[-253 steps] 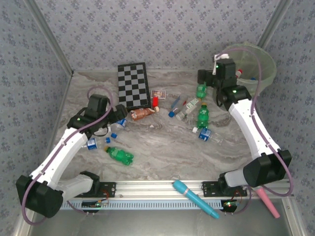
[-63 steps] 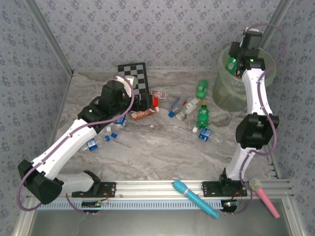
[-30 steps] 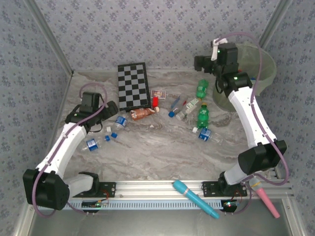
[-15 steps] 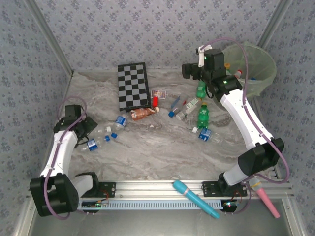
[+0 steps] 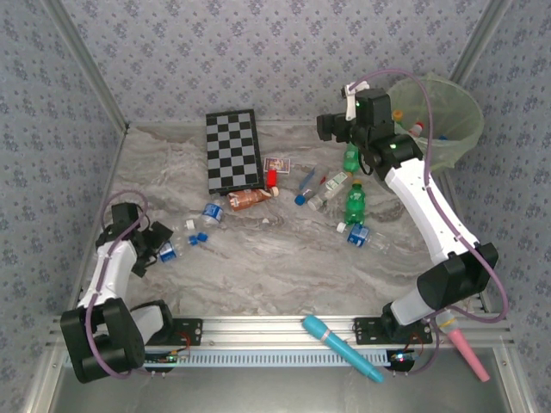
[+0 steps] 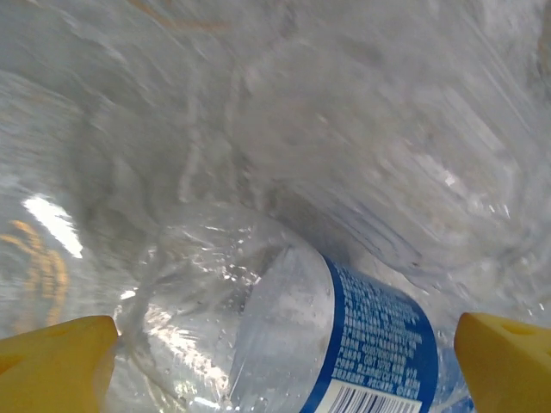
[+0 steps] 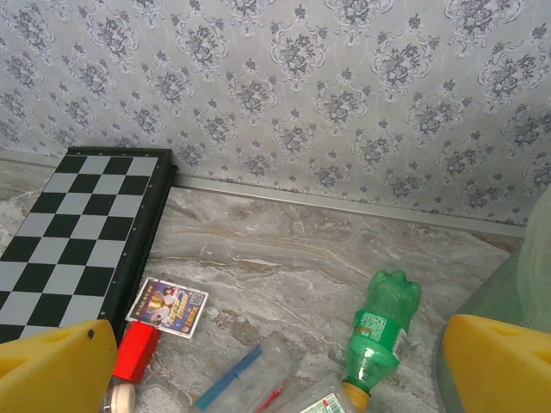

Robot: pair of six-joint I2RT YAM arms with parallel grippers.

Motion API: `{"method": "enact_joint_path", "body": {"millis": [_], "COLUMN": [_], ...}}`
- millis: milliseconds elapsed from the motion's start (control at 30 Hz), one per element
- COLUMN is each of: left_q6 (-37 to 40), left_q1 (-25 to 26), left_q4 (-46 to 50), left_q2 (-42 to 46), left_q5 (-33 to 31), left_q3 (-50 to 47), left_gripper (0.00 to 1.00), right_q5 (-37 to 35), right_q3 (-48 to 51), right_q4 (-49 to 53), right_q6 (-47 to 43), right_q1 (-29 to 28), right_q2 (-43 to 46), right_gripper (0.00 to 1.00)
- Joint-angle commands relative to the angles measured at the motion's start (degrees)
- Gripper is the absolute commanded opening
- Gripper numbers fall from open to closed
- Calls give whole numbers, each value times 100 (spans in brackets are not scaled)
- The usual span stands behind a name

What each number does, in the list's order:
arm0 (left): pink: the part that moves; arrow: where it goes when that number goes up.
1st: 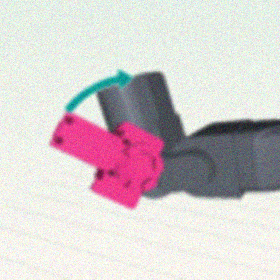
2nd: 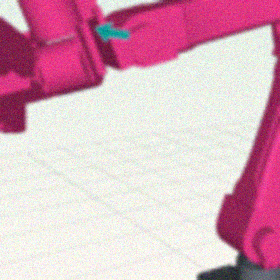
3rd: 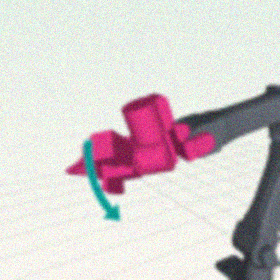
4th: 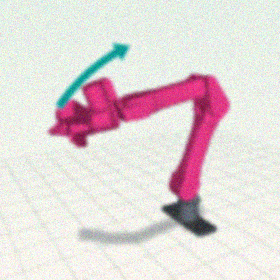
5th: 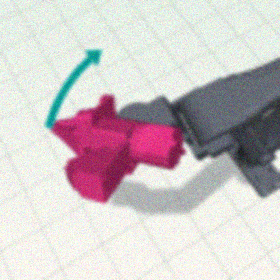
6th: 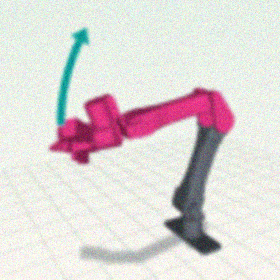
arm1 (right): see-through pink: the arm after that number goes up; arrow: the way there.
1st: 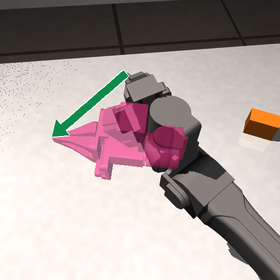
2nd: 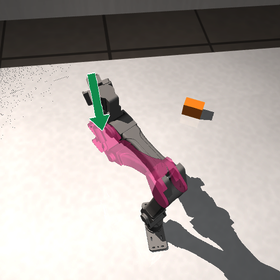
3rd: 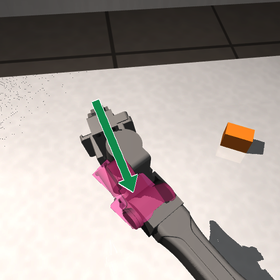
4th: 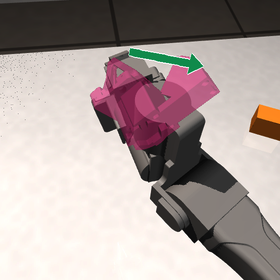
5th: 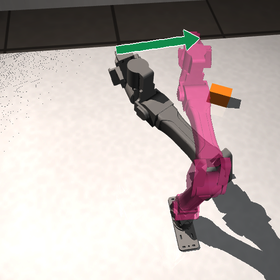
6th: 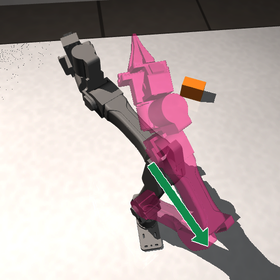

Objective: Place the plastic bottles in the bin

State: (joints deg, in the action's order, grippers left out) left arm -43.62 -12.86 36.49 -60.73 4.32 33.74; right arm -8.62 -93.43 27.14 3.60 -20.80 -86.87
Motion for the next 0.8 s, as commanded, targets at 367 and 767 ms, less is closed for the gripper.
{"method": "enact_joint_path", "body": {"millis": [367, 767], "left_q6": [-756, -135], "left_q1": [2353, 3318], "left_q4": [-1139, 132], "left_q2": [358, -312], "left_q5": [386, -413], "left_q3": [-311, 558], "left_gripper": [100, 100], "right_q5": [-103, -192], "right_q3": [178, 123], "right_q4": [-32, 72], "right_q6": [106, 93], "right_q1": [-65, -144], "right_q2": [170, 179], "right_gripper": [100, 100]}}
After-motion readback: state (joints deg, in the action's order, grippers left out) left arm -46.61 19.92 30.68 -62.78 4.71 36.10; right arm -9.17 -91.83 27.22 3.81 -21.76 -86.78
